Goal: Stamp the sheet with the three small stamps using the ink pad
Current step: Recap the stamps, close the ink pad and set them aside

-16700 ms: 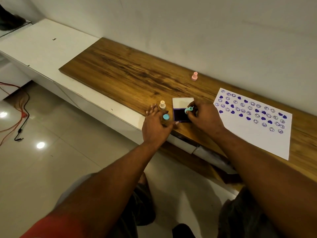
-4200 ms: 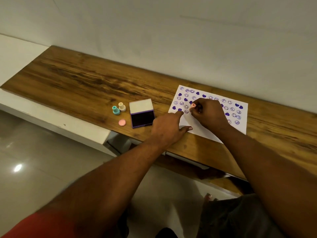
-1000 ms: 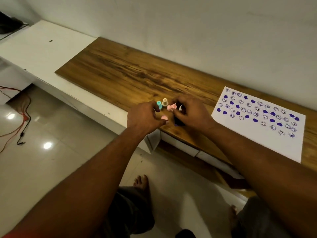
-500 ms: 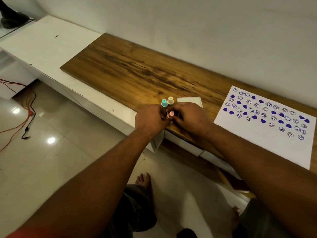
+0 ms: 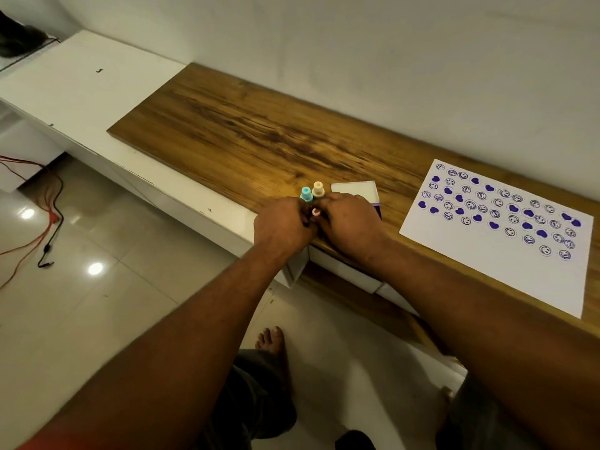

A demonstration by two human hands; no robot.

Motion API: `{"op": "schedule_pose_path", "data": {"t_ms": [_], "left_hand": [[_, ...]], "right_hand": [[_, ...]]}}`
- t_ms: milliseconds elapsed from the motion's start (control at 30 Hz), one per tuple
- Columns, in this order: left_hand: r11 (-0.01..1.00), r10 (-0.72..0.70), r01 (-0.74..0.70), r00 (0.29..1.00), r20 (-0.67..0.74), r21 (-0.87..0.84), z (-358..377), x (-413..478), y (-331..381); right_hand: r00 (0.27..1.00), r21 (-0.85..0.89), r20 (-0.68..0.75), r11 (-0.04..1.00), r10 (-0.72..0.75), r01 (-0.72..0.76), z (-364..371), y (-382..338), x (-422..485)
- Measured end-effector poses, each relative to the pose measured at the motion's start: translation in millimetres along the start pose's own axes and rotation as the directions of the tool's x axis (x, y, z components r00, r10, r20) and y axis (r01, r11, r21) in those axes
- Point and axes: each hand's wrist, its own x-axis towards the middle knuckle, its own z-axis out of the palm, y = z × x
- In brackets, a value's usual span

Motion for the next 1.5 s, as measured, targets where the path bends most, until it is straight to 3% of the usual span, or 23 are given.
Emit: {"op": "schedule_pose_path", "data": {"t_ms": [433, 600, 733, 867, 1033, 1200, 1500], "left_hand": [[0.999, -0.013, 0.013, 1.0, 0.003, -0.047, 2, 0, 1], [1.0, 0.018, -0.019, 0.999, -0.044, -0.023, 3, 0, -1], [0.999, 0.03, -0.031, 0.998, -0.061, -0.026, 3, -1, -2], [0.998, 0.055, -0.053, 0.987, -0.153, 0.015, 0, -9, 8], [0.969, 0.244, -0.227, 0.942, -0.231, 0.095, 3, -24, 26], [0.943, 0.311, -0.267, 0.921, -0.234, 0.201, 11, -29, 35], [0.946, 0.317, -0.288, 0.922, -0.223, 0.151, 20, -27, 43]], "right_hand": [[0.992, 0.177, 0.035, 0.976, 0.123, -0.127, 4, 0, -2], [0.979, 0.228, -0.111, 0.963, 0.169, -0.14, -14, 28, 2], [0.936, 0.19, -0.214, 0.952, 0.28, -0.242, -31, 71, 9], [0.962, 0.119, -0.032, 0.956, 0.272, -0.267, -29, 98, 9], [0.975, 0.042, 0.079, 0.977, 0.207, -0.211, -17, 93, 11], [0.967, -0.01, 0.103, 0.972, 0.234, -0.234, -12, 91, 13], [0.966, 0.082, 0.033, 0.963, 0.255, -0.257, -14, 89, 11]]}}
